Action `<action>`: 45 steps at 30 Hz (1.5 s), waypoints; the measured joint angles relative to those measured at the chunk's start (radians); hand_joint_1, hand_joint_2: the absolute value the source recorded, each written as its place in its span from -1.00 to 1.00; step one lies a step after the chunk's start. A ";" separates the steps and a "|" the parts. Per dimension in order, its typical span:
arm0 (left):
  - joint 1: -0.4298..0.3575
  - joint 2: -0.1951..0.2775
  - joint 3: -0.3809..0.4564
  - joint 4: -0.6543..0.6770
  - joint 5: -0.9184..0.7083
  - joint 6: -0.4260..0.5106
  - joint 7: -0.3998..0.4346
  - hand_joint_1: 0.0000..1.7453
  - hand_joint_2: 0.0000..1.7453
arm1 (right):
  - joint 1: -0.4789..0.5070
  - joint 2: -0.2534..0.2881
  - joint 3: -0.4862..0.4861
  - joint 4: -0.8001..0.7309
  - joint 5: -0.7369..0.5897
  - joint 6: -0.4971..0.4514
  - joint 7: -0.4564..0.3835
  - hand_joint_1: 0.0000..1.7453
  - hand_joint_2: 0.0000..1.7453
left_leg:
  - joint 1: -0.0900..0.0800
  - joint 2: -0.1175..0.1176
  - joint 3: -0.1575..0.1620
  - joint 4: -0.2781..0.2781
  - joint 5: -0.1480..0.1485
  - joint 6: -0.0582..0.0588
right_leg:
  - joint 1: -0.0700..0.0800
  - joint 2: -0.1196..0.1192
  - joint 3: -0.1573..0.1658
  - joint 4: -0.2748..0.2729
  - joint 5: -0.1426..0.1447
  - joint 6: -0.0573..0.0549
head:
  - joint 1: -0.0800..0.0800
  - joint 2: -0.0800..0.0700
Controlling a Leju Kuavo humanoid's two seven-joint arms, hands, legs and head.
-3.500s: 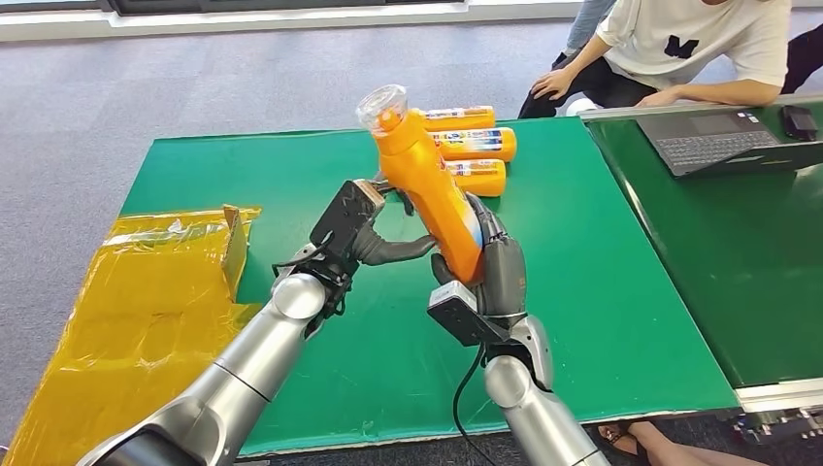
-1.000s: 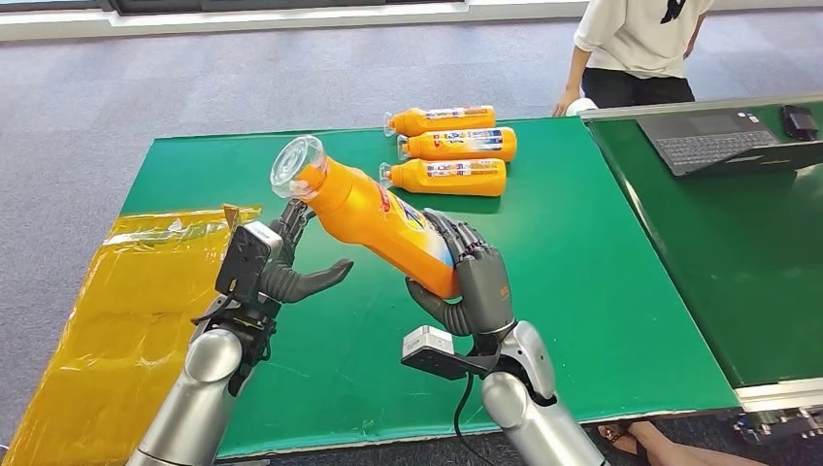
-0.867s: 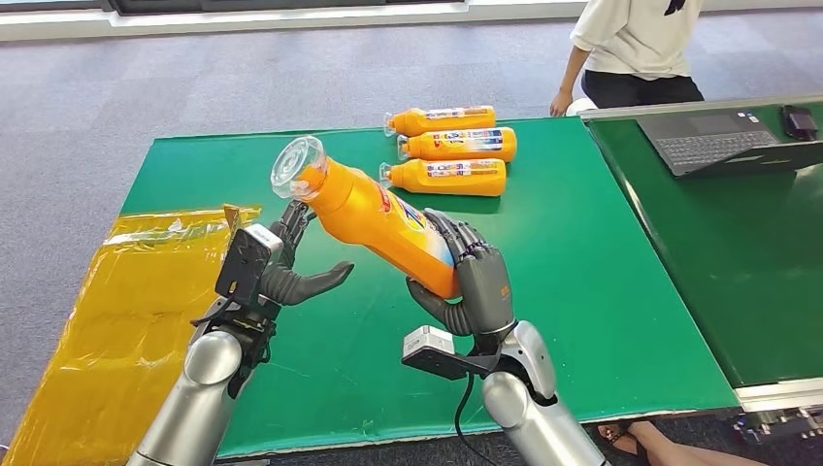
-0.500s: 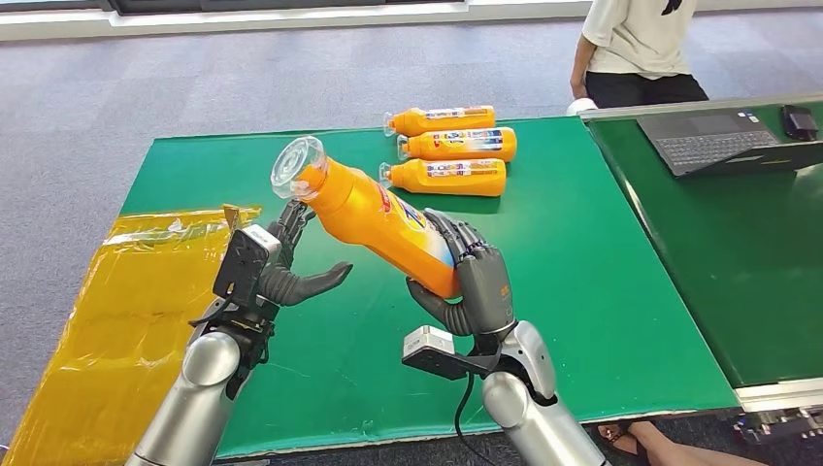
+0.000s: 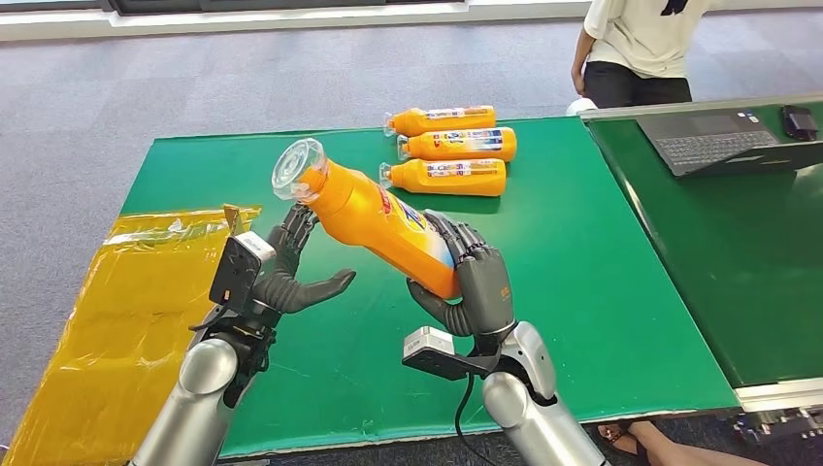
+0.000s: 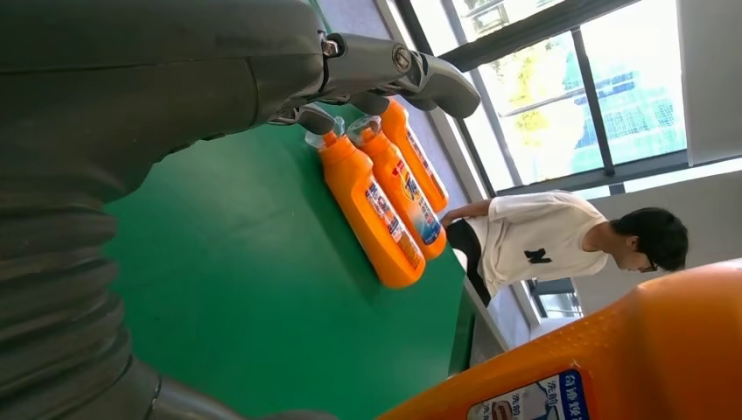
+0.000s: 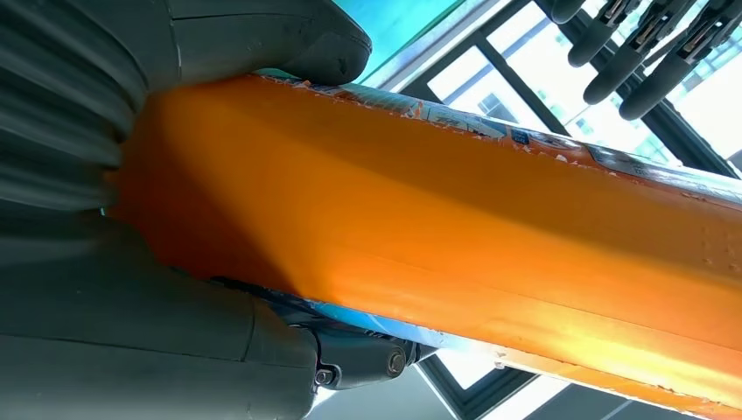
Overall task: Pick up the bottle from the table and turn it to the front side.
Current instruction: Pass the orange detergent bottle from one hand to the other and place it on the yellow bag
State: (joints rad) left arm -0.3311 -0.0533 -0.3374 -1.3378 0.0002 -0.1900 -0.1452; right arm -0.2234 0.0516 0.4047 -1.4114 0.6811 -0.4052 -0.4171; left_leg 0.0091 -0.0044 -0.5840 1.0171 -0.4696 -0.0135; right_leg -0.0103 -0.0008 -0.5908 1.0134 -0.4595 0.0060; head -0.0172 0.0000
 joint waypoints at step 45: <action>0.044 0.017 -0.105 -0.205 0.060 -0.076 0.037 -1.00 1.00 | -0.001 -0.009 0.000 0.046 -0.013 -0.061 -0.031 1.00 1.00 | 0.000 0.000 0.000 0.000 0.000 0.000 | 0.000 0.000 0.000 0.000 0.000 0.000 | 0.000 0.000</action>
State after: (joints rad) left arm -0.2873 -0.0365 -0.4419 -1.5426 0.0600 -0.2661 -0.1081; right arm -0.2242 0.0427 0.4047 -1.3652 0.6684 -0.4661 -0.4477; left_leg 0.0090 -0.0043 -0.5838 1.0172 -0.4697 -0.0134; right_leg -0.0106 -0.0007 -0.5913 1.0133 -0.4595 0.0060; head -0.0172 0.0000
